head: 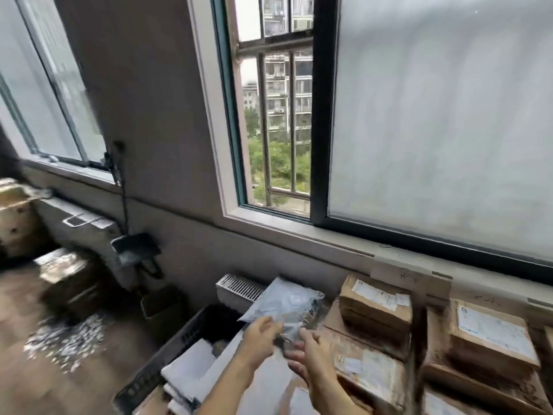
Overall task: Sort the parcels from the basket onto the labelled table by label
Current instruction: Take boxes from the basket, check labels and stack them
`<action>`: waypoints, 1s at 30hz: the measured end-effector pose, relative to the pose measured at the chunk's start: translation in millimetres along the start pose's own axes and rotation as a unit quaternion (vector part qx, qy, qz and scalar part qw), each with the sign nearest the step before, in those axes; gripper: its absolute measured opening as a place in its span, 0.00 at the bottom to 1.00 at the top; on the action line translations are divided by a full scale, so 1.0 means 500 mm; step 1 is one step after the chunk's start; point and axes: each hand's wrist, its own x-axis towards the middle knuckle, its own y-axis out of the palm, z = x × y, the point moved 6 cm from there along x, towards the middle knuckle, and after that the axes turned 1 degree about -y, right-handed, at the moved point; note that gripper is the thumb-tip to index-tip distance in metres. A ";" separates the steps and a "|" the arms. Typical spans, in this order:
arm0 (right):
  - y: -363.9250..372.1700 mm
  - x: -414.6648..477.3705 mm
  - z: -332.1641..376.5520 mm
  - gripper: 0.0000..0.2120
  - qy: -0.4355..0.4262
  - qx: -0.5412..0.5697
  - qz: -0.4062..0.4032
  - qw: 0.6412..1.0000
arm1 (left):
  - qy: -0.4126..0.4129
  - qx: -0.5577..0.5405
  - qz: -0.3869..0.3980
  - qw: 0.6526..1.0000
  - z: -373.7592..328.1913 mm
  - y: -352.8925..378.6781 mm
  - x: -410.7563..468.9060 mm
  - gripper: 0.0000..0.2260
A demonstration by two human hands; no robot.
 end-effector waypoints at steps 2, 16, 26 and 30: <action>0.134 -0.035 -0.055 0.11 0.004 -0.028 0.040 0.999 | -0.019 -0.030 -0.021 0.999 0.031 -0.146 -0.014 0.02; 0.642 -0.144 -0.256 0.10 0.000 -0.180 0.125 0.976 | -0.057 -0.104 -0.101 0.988 0.174 -0.723 -0.083 0.21; 0.826 0.015 -0.331 0.15 0.077 -0.054 0.107 0.990 | -0.062 -0.031 -0.103 0.992 0.156 -0.854 0.074 0.20; 0.889 0.114 -0.348 0.09 0.131 0.020 0.069 0.989 | -0.091 0.025 -0.075 0.993 0.119 -0.856 0.169 0.21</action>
